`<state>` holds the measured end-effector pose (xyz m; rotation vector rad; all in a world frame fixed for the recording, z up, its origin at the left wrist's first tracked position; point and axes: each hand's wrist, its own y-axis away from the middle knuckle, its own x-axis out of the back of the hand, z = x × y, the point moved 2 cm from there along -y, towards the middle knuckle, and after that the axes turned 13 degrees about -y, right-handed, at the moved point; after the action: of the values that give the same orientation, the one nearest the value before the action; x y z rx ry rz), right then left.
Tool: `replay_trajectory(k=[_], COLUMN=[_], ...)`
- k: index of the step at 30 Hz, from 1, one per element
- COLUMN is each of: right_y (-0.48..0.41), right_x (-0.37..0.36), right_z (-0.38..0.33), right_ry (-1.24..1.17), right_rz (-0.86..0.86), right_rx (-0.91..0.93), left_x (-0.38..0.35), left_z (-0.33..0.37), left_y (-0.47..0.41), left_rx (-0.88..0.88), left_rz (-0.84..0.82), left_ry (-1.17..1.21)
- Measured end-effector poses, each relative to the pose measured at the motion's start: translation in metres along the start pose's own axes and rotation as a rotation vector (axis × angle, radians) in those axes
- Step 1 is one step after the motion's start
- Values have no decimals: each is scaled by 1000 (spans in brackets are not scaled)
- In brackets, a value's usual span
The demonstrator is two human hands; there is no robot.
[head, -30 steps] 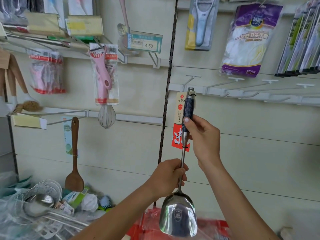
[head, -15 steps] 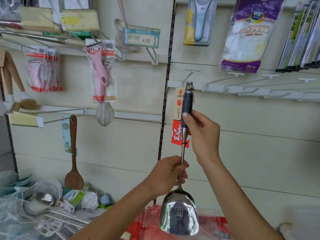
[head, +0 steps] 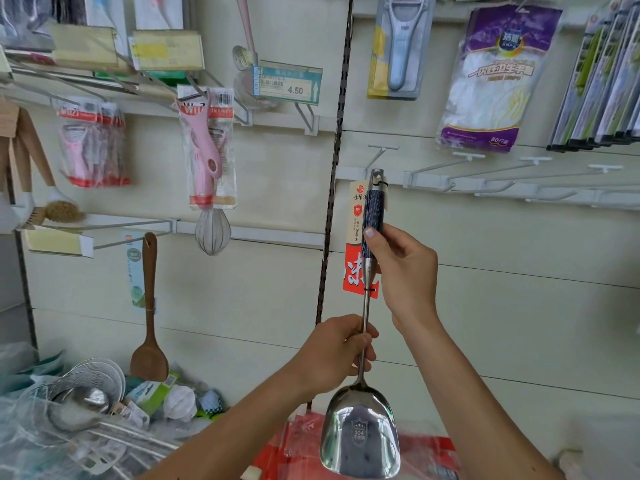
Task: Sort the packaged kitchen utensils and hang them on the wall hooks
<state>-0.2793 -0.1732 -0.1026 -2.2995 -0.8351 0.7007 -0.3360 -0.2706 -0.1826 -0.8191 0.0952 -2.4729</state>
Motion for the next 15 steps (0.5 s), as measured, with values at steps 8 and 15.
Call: replay_trajectory(k=[8, 15], right_y=[1, 2], right_x=[-1, -2], right_z=[1, 0], right_ry=[39, 39], right_rz=[-11, 8], right_rx=[-9, -26], left_x=[-1, 0], left_z=[-2, -3], left_y=[1, 2], left_rx=[18, 13], left_rz=[-9, -11], left_ry=[8, -4])
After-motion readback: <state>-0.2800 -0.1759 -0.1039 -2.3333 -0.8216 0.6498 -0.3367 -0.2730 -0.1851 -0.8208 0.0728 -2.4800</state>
